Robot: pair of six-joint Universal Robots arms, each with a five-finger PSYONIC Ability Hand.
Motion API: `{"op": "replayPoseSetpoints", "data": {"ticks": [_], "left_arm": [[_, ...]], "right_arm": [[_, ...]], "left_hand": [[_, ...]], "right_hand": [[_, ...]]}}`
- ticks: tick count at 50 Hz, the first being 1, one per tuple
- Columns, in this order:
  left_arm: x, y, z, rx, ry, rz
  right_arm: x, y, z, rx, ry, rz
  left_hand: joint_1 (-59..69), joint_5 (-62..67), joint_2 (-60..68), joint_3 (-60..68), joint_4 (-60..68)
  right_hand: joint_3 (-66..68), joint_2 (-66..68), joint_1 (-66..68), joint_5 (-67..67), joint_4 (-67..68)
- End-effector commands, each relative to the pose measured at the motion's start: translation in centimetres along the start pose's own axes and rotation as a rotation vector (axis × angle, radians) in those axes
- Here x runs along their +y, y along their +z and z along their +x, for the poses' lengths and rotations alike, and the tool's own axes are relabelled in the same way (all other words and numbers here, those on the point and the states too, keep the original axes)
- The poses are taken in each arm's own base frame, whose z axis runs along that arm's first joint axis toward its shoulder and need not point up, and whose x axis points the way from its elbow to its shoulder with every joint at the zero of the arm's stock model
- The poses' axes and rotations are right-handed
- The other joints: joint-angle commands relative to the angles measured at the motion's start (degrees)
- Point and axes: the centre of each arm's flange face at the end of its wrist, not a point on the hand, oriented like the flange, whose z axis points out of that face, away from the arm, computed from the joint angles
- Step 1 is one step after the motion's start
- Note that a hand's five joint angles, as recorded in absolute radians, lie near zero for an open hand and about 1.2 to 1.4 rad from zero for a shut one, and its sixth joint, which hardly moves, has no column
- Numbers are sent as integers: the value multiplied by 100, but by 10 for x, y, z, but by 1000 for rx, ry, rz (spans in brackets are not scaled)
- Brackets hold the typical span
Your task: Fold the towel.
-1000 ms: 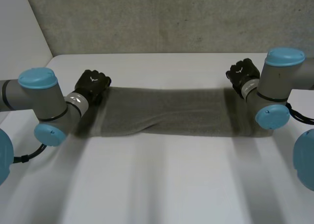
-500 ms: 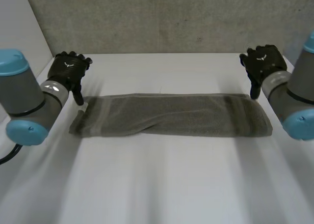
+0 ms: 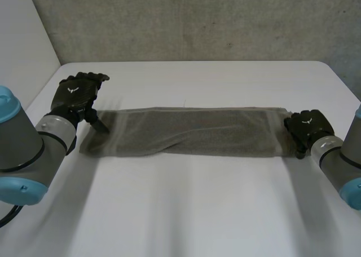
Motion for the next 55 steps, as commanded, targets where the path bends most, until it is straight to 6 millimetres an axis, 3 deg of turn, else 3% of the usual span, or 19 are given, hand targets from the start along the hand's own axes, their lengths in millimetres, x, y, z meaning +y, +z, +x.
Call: {"op": "replayPoseSetpoints", "data": {"ticks": [1,3,4,10,17,23,26,28,31,33,34,36,37,39,41,47,51,53,55], "left_arm": [[4,-1,0,0,5,-13],[4,-1,-1,-1,3,-11],[4,-1,-1,-1,3,-11],[4,-2,1,0,4,-11],[3,-4,1,2,4,-11],[2,-3,0,-2,7,9],[2,-3,0,-3,7,8],[2,-3,0,-3,7,10],[3,-3,1,-2,7,7],[4,-4,1,-1,7,4],[4,-4,1,-1,7,4],[4,-4,1,0,9,7],[4,-4,1,0,9,7],[4,-4,3,3,9,9],[5,-5,3,5,13,6],[7,-5,5,6,16,20],[9,-4,5,5,18,28],[9,-4,5,6,19,35],[10,-5,5,6,19,32]], "right_arm": [[17,20,-2,-3,9,-31],[18,21,0,1,8,-30],[19,23,4,18,9,-37],[19,23,27,84,27,-39],[10,11,115,301,27,-28],[-7,13,139,346,-38,-4],[-48,9,122,300,-82,85],[-113,-2,72,201,-132,255],[-138,-11,47,154,-148,326],[-165,-24,-8,34,-177,415],[-165,-24,-8,34,-177,416],[-169,-38,-78,-123,-214,459],[-169,-38,-78,-124,-215,459],[-164,-54,-135,-253,-247,480],[-159,-58,-154,-291,-263,482],[-140,-52,-182,-341,-283,443],[-138,-49,-177,-330,-262,426],[-142,-51,-161,-297,-210,402],[-142,-51,-145,-261,-169,376]], "left_hand": [[-488,-1231,-472,-367,-480],[-488,-1231,-472,-367,-480],[-488,-1231,-472,-367,-480],[-488,-1231,-472,-367,-480],[-488,-1231,-472,-367,-480],[-472,-1214,-456,-350,-463],[-472,-1214,-456,-350,-463],[-472,-1214,-456,-350,-463],[-472,-1214,-456,-350,-463],[-472,-1214,-456,-350,-463],[-472,-1214,-456,-350,-463],[-472,-1214,-456,-350,-463],[-472,-1214,-456,-350,-463],[-472,-1214,-456,-350,-463],[-488,-1231,-472,-367,-480],[-472,-1214,-456,-350,-464],[-472,-1214,-456,-350,-463],[-455,-1197,-439,-333,-447],[-471,-1214,-455,-350,-463]], "right_hand": [[1932,1951,1980,1889,1947],[2831,2850,2879,2788,2846],[4846,4865,4894,4803,4861],[4995,5014,5043,4952,5010],[4995,5014,5043,4952,5010],[4995,5014,5043,4952,5010],[4995,5014,5043,4952,5010],[4995,5014,5043,4952,5010],[4995,5014,5043,4952,5010],[4995,5014,5043,4952,5010],[4995,5014,5043,4952,5010],[4995,5014,5043,4952,5010],[4995,5014,5043,4952,5010],[4995,5014,5043,4952,5010],[4995,5014,5043,4952,5010],[2514,2534,2562,2471,2529],[981,1000,1029,938,996],[-2005,-1986,-1957,-2048,-1990],[-2005,-1986,-1957,-2048,-1990]]}}
